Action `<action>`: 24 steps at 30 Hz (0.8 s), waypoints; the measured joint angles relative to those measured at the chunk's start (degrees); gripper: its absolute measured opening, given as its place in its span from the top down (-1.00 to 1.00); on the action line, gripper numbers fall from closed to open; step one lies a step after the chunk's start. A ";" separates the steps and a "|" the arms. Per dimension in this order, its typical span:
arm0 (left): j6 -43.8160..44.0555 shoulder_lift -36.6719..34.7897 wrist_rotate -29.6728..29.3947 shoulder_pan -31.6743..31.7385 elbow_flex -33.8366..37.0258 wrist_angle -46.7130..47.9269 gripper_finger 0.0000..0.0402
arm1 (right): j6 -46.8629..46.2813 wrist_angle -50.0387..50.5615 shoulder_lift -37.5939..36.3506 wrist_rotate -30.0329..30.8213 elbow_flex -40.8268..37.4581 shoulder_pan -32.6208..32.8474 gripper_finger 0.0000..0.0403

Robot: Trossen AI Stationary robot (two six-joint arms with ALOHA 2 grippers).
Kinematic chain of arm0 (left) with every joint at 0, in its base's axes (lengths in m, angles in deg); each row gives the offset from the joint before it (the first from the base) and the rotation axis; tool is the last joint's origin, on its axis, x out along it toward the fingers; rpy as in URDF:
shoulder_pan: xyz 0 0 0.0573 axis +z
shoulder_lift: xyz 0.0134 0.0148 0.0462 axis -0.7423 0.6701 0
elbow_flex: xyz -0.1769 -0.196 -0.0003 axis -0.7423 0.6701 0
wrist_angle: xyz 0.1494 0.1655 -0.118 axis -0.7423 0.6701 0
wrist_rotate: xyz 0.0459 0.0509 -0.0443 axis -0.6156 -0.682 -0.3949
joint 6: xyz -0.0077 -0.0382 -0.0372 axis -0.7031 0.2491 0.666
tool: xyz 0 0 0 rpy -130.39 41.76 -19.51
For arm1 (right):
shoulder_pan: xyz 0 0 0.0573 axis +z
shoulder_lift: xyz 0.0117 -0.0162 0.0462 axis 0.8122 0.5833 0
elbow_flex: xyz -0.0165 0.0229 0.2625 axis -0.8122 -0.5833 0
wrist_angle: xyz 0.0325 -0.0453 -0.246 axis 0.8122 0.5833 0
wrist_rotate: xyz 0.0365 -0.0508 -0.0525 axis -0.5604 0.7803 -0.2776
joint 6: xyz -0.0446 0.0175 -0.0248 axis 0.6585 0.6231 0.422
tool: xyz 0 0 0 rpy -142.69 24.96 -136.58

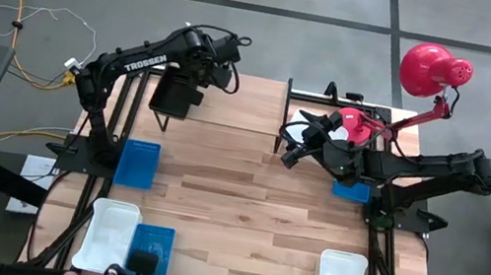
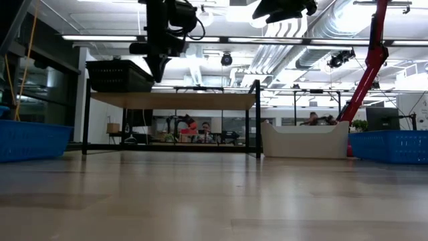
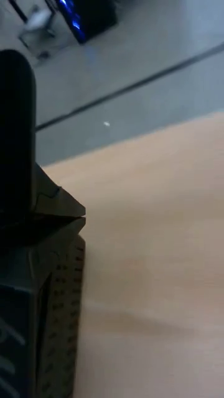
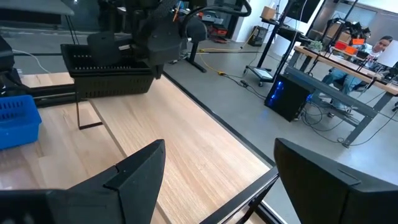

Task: Stack baskets on shelf by color
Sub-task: Stack the black bin on the black bin on the shelf, then put the right blue bin on the shelf

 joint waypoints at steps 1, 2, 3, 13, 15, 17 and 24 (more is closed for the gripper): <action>0.01 0.00 -1.22 0.01 0.00 0.00 1.00 | 0.00 0.00 0.00 0.00 0.00 0.00 -0.43; 0.01 0.00 -2.20 0.01 0.00 -0.01 1.00 | -0.01 0.00 0.00 0.00 0.00 0.00 -0.43; 0.04 0.00 -2.98 -0.01 0.00 -0.02 1.00 | 0.00 0.00 0.00 0.00 0.00 0.00 -0.43; 0.91 -2.89 -5.02 -2.72 -1.23 -1.08 1.00 | 1.98 0.18 -0.34 2.90 0.00 0.03 -0.43; 4.34 -5.24 -1.42 -3.34 -2.37 -1.88 1.00 | 1.92 0.95 -0.91 2.64 0.00 0.05 -0.43; 9.44 -8.37 4.39 -3.67 -2.51 -3.23 1.00 | 0.69 1.98 -1.44 1.22 0.02 0.04 -0.43; 17.73 -22.56 17.22 -10.52 4.37 -8.65 1.00 | -4.09 10.13 -3.26 -8.57 0.04 0.13 -0.43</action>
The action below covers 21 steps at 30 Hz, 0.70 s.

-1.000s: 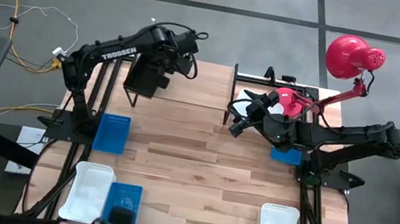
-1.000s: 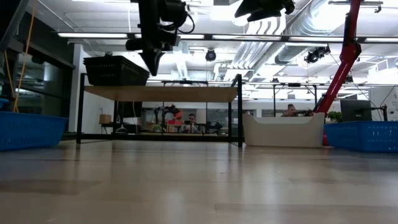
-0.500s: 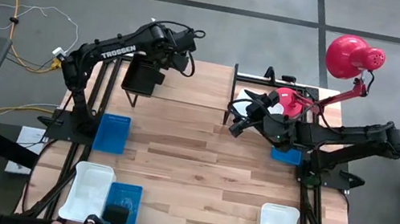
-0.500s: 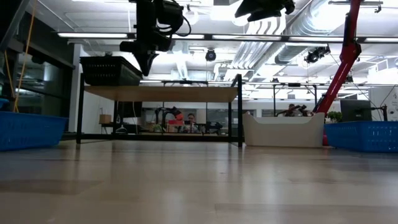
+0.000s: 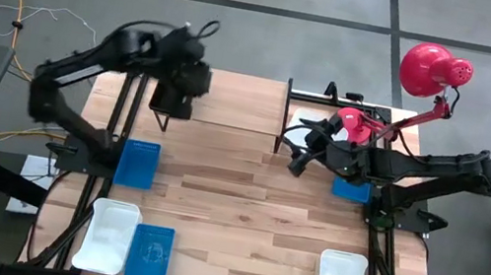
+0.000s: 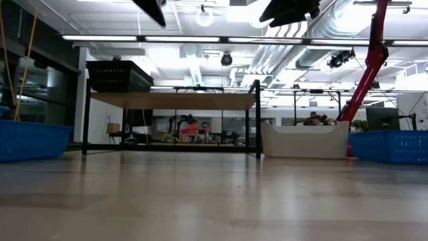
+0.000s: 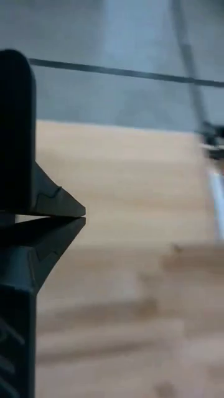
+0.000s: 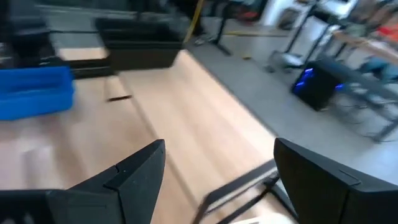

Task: Stack baskets on shelf by color
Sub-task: Put the right blue bin on the shelf

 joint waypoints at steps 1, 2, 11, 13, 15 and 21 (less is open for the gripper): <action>1.03 -2.51 0.60 -1.97 2.15 -2.01 1.00 | -0.19 0.75 -0.13 -1.60 0.00 0.06 -0.43; 2.21 -5.10 0.90 -4.10 4.61 -4.54 1.00 | -0.35 1.80 -0.15 -3.07 0.00 0.30 -0.43; 14.83 -29.87 -5.11 -24.35 38.75 -45.36 1.00 | -0.41 2.96 -0.19 -8.35 0.00 4.84 -0.43; 15.39 -34.47 -9.61 -27.97 47.43 -55.09 1.00 | -0.43 3.39 -0.19 -8.41 0.00 5.66 -0.43; 15.50 -37.97 -13.30 -30.68 55.45 -64.41 1.00 | -0.41 3.60 -0.19 -8.43 0.00 6.15 -0.43; 12.93 -43.06 -17.16 -32.91 68.22 -81.77 1.00 | -0.41 3.79 -0.19 -8.43 0.00 6.32 -0.43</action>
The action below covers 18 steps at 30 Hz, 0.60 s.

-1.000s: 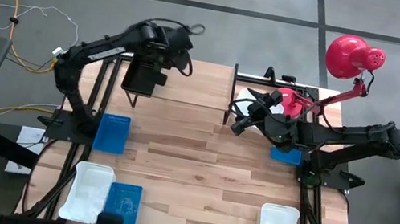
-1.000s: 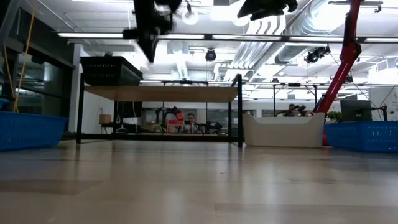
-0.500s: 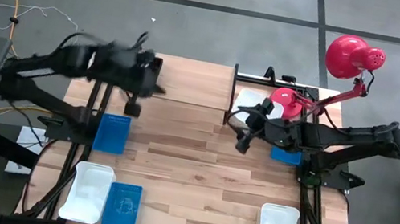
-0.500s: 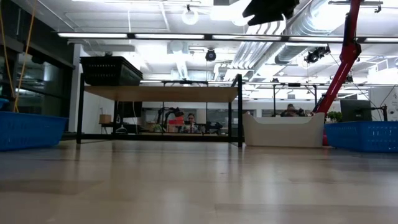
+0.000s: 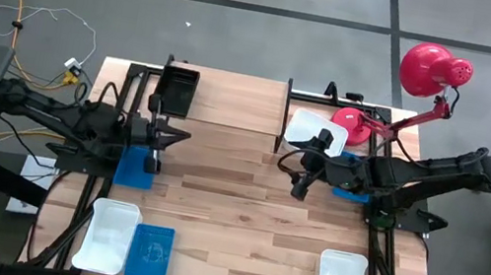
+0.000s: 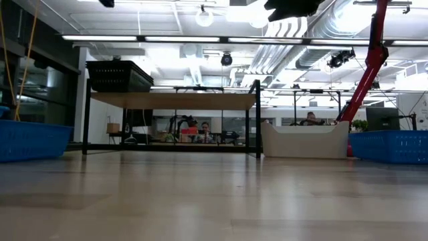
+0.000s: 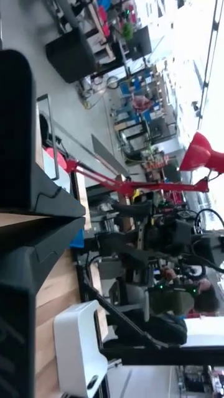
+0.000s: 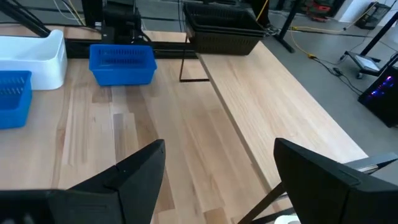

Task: Stack baskets on shelf by color
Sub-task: Put the right blue bin on the shelf

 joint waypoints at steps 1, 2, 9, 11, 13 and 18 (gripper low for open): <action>-0.03 -0.28 -0.04 0.02 0.30 -0.07 1.00 | 0.00 0.05 -0.02 0.00 0.00 -0.04 -0.43; -0.01 -0.44 -0.14 0.15 0.39 -0.07 1.00 | -0.02 0.16 -0.01 -0.01 0.00 -0.10 -0.43; 2.96 -0.63 2.95 0.17 0.39 -0.44 1.00 | -17.79 21.72 0.09 -12.23 2.43 -1.59 -0.43; 2.99 -0.58 3.93 0.17 0.39 -0.39 1.00 | -25.47 30.02 0.24 -17.11 2.12 -1.57 -0.43; 3.01 -0.56 4.55 0.17 0.39 -0.24 1.00 | -32.57 36.75 0.29 -20.48 1.05 -1.06 -0.43; 2.99 -0.56 4.53 0.17 0.39 -0.17 1.00 | -47.21 48.75 0.44 -23.48 -4.45 1.77 -0.43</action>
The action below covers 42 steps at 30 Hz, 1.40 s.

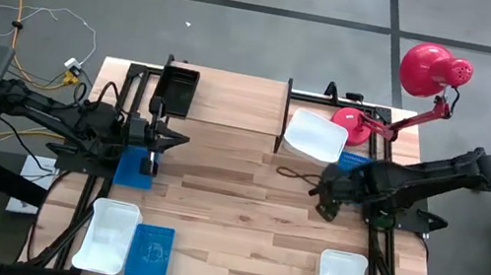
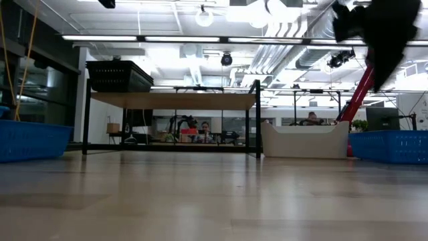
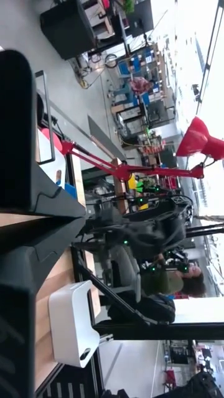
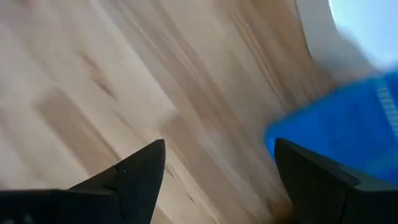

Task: Stack baskets on shelf by color
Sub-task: Put the right blue bin on the shelf

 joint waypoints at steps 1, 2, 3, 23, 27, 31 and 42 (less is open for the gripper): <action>0.00 0.00 -0.02 0.00 -0.02 0.03 1.00 | -1.52 1.04 0.02 -0.56 -1.52 0.37 -0.43; 0.00 0.00 -0.02 0.00 0.00 0.02 1.00 | -2.63 2.21 0.02 -0.98 -2.96 0.64 -0.43; 0.00 0.00 -0.02 0.00 0.00 0.04 1.00 | -3.65 2.93 0.02 -1.37 -4.69 0.89 -0.43; -0.11 0.04 -0.19 0.02 0.00 0.08 1.00 | -3.37 -2.54 0.20 1.52 -14.56 -1.51 -0.17; -2.18 0.04 -0.19 0.02 -0.02 0.08 1.00 | -3.92 -2.71 0.20 1.60 -14.56 -1.51 -0.08; -2.49 0.04 -0.19 0.02 0.00 0.08 1.00 | -5.26 -3.17 0.20 1.50 -14.56 -1.51 -0.01; -2.49 0.04 -0.19 0.02 -0.02 0.14 1.00 | -6.36 -3.52 2.57 1.90 -15.41 -1.51 0.04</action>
